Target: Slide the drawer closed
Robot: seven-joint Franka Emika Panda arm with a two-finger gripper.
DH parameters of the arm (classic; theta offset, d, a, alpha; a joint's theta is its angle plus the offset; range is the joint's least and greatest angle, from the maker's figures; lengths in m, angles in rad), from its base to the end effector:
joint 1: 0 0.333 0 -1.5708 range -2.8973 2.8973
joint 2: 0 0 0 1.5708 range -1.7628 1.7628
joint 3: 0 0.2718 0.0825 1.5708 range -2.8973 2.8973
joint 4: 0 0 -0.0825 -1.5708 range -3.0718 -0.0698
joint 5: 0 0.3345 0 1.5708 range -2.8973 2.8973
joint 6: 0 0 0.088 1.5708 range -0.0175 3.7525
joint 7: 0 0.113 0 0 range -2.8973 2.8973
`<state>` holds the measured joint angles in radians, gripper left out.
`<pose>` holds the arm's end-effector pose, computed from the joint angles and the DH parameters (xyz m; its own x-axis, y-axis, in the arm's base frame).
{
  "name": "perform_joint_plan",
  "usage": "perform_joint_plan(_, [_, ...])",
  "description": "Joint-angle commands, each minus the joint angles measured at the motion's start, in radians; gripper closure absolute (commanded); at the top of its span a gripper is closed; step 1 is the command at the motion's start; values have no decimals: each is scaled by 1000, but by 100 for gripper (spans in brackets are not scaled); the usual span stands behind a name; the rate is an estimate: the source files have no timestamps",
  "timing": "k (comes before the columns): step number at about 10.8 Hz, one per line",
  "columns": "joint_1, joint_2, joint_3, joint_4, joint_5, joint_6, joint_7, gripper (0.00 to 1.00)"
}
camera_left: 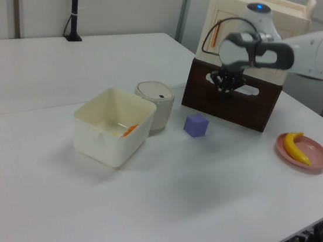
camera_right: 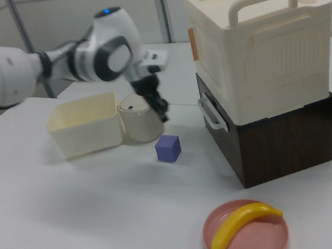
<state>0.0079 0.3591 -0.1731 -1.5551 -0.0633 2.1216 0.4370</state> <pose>0.6175 -0.0931 0.4342 0.8254 -0.5116 0.2386 -0.5311 -0.8471 0.0209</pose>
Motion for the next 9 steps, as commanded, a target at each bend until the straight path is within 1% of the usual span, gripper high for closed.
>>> perform_joint_plan(1, [30,-176,38,-43,126,-311,-304,61])
perform_joint_plan(2, [53,-216,38,-45,132,-362,-361,24])
perform_joint_plan(3, [64,-253,38,-48,131,-376,-388,0])
perform_joint_plan(4, [66,-271,38,-48,131,-377,-429,0])
perform_joint_plan(5, [69,-269,38,-48,128,-379,-448,0])
perform_joint_plan(7, [47,-262,58,-51,128,-373,-454,0])
perform_joint_plan(9, [38,-267,58,-48,122,-378,-443,0])
